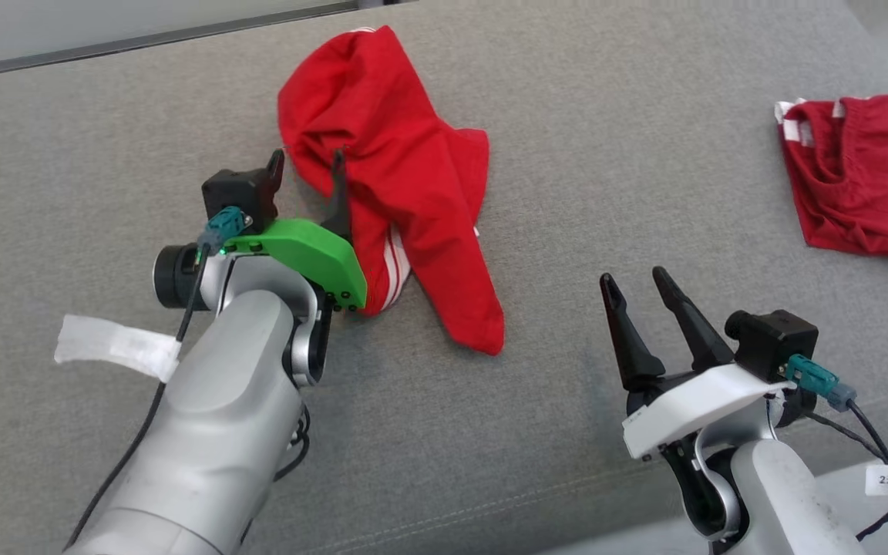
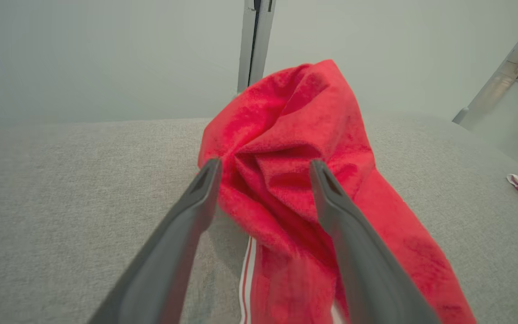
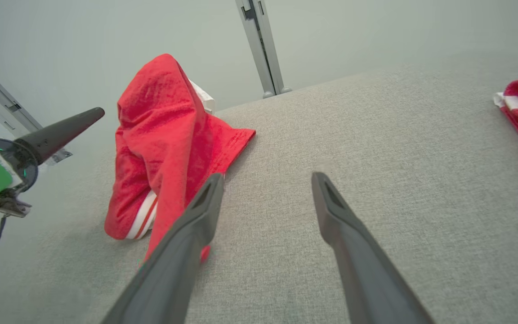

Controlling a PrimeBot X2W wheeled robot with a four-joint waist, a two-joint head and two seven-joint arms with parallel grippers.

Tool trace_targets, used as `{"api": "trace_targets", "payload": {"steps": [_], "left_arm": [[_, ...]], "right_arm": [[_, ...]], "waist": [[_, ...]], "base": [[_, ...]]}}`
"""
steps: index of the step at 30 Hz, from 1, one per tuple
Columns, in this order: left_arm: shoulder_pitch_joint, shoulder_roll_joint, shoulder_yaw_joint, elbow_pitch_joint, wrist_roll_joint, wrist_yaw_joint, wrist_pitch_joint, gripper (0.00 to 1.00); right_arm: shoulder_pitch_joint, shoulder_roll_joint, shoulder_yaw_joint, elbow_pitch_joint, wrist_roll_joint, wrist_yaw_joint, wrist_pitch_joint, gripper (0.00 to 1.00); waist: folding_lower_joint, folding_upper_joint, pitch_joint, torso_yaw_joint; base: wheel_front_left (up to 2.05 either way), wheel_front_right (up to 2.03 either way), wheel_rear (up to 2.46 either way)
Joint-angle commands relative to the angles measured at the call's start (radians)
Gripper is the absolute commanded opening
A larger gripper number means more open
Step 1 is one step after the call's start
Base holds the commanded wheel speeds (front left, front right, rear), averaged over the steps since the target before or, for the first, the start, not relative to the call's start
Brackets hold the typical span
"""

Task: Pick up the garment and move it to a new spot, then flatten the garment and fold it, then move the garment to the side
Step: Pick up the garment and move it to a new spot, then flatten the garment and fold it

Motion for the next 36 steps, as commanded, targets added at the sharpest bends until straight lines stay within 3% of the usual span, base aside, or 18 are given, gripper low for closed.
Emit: {"api": "trace_targets", "payload": {"steps": [1,16,24,36], "left_arm": [[0.04,0.004,0.001,-0.025,0.013,0.002,-0.004,1.0],[0.49,0.044,0.019,-0.498,0.08,0.092,-0.003,1.0],[0.566,0.076,0.029,-0.605,0.07,0.134,0.01,1.0],[0.606,0.104,0.039,-0.666,0.06,0.162,0.023,1.0]], "right_arm": [[0.02,-0.003,-0.006,0.008,0.02,0.0,0.003,1.0],[-0.017,-0.003,-0.001,0.224,0.165,0.0,0.021,1.0],[-0.04,-0.003,0.013,0.343,0.298,0.0,0.0,1.0],[-0.083,-0.003,0.029,0.414,0.458,0.0,-0.037,0.99]], "waist": [[0.0,-0.0001,-0.069,0.105],[0.0,-0.0001,-0.07,0.272],[0.0,-0.0001,-0.071,0.32],[0.0,-0.0001,-0.073,0.329]], "base": [[0.0,0.0,0.0],[0.0,0.0,0.0],[0.0,0.0,0.0],[0.0,0.0,0.0]]}}
